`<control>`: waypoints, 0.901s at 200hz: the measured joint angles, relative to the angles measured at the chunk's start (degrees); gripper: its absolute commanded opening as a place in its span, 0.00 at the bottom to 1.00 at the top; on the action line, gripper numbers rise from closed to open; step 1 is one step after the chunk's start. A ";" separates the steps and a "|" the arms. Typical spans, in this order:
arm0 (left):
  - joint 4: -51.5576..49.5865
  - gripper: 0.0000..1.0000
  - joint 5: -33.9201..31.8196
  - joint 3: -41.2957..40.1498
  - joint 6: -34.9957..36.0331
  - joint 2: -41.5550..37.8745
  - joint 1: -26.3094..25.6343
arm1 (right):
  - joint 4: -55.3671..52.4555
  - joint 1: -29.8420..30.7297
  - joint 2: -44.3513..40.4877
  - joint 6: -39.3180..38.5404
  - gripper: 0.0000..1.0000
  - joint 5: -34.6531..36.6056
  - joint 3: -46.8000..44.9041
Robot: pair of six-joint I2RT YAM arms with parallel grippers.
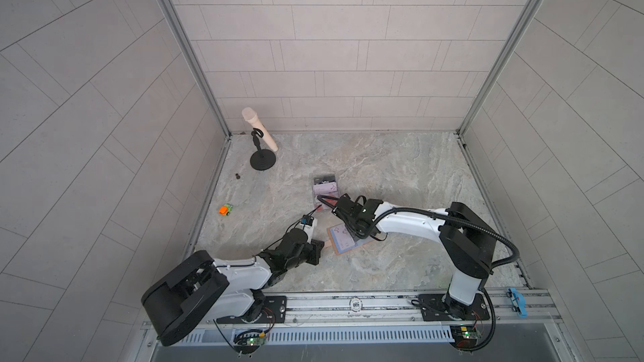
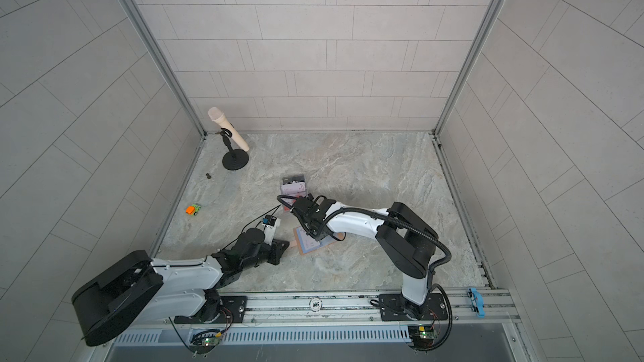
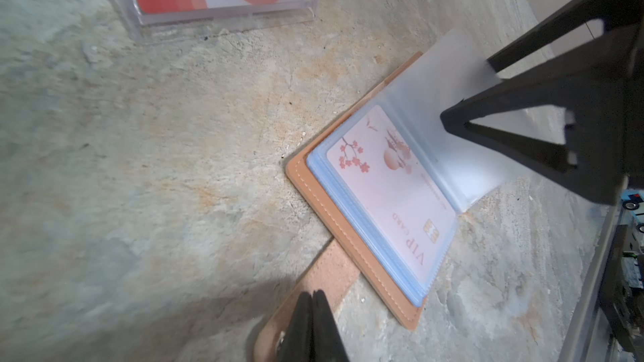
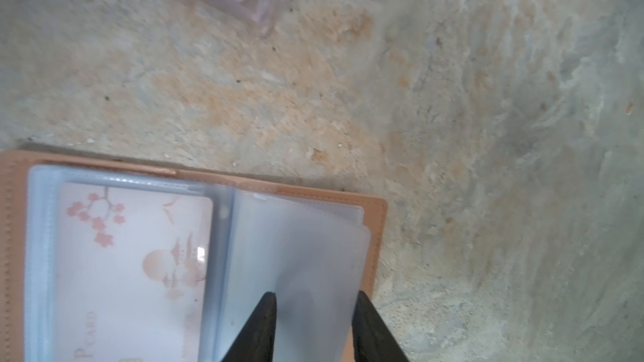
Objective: Take the credit cards out of the card holder
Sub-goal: Flip over the card slot in the card holder, then take out the credit card from the card slot.
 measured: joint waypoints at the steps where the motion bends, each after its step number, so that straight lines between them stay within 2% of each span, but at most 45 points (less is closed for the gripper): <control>1: 0.00 0.08 0.00 0.00 0.00 0.00 0.00 | -0.04 -0.07 -0.11 0.00 0.39 0.02 -0.07; 71: -0.22 0.08 0.04 0.02 0.17 -0.24 0.00 | -1.46 -6.14 -7.43 -0.31 0.39 -0.57 -5.92; 101: -3.39 0.08 0.61 0.07 1.79 -3.13 0.00 | 1.49 -7.52 -13.88 -2.05 0.42 -13.25 -9.09; 118: -6.34 0.08 1.49 1.05 3.93 -5.42 0.00 | 3.80 -7.56 -14.86 -2.43 0.43 -20.52 -8.52; 149: -9.29 0.07 4.33 5.86 8.83 -6.58 0.00 | 8.48 -7.61 -11.54 -2.27 0.43 -30.40 -7.56; 180: -7.91 0.04 7.06 9.70 12.13 -2.91 0.00 | 12.09 -7.74 -5.77 -0.63 0.43 -36.74 -7.23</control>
